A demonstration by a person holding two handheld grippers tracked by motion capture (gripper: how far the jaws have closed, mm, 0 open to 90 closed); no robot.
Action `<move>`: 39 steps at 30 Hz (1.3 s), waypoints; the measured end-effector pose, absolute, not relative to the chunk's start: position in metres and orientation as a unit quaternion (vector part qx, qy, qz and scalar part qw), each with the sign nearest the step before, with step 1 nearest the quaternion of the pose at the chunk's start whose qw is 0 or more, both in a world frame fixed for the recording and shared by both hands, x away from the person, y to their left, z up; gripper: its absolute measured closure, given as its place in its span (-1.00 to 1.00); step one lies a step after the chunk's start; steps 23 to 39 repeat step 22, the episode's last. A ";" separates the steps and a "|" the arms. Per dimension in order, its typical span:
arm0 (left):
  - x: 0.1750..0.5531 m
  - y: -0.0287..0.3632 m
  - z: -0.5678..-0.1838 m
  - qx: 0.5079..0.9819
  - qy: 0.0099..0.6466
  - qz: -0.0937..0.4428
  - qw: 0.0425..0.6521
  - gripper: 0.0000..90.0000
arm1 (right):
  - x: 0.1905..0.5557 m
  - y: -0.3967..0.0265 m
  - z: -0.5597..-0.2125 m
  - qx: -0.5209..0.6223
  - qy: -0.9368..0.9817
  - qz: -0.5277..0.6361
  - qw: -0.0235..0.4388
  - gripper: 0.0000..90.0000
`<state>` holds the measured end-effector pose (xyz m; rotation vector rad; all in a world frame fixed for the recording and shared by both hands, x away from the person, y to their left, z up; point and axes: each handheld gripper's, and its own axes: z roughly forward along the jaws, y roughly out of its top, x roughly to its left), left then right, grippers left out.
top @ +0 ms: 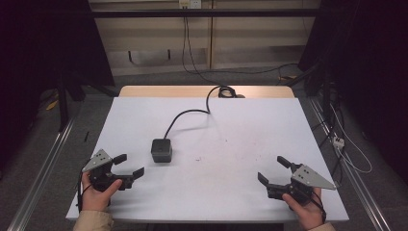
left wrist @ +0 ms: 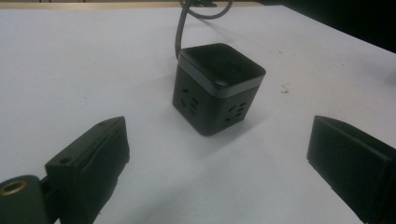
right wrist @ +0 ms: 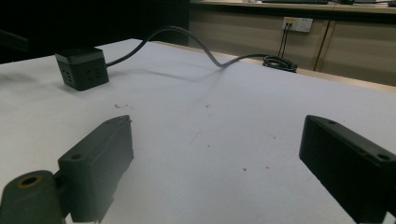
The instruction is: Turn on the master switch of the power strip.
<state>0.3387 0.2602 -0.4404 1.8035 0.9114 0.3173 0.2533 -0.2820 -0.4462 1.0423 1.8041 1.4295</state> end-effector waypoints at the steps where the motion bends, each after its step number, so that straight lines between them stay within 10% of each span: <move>1: 0.338 0.261 -0.441 0.753 0.380 0.133 0.521 -0.88 | 0.253 -0.282 -0.446 0.393 0.680 0.539 0.302 -0.80; 39: 0.337 0.261 -0.441 0.751 0.386 0.137 0.517 -0.88 | 0.254 -0.282 -0.447 0.391 0.683 0.538 0.302 -0.80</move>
